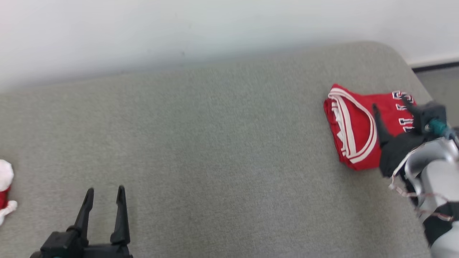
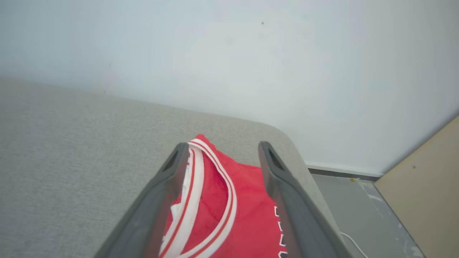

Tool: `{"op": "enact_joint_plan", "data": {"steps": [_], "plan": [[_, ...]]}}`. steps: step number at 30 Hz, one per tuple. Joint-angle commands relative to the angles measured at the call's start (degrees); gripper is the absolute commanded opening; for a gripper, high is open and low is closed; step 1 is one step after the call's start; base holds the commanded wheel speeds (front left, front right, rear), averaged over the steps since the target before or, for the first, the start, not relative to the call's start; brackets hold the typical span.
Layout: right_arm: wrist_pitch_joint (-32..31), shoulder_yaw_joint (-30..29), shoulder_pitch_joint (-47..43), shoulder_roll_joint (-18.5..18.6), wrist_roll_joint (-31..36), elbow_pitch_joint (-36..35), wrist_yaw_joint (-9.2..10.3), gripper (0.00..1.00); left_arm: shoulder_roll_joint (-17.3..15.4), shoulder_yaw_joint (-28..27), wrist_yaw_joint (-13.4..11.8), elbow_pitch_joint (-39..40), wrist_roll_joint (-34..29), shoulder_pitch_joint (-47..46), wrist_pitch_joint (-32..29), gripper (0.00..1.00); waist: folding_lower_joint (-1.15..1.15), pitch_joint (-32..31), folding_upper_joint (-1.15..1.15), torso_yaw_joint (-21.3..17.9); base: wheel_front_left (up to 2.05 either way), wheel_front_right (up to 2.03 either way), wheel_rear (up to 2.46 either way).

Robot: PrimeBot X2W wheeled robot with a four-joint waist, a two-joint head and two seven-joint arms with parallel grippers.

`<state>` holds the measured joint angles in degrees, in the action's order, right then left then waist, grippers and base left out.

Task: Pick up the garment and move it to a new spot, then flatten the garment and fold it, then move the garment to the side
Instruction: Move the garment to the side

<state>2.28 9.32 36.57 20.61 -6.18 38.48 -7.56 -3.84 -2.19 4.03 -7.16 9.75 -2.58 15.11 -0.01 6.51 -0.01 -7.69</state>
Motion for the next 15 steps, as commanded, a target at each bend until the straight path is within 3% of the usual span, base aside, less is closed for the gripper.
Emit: {"op": "enact_joint_plan", "data": {"steps": [1,8,15], "plan": [[0.9,-0.4,-2.1,-0.9,-1.2,-1.0,0.16,1.00,0.2,-0.4,-0.3,0.0,0.2,1.4,0.0,1.00,0.01,-6.7,0.01,3.8,0.00,0.00,0.00],[3.9,-3.5,-11.5,-7.8,-4.3,-7.6,0.16,1.00,0.3,-2.6,-1.6,0.8,1.5,4.6,0.0,1.00,0.01,-10.2,0.01,5.6,0.00,0.00,0.00],[5.8,-3.4,-20.2,-14.5,-3.0,-11.9,0.16,1.00,0.5,-2.7,-1.8,0.2,2.0,5.8,0.0,1.00,0.01,-12.2,0.01,6.3,0.00,0.00,0.00]]}}
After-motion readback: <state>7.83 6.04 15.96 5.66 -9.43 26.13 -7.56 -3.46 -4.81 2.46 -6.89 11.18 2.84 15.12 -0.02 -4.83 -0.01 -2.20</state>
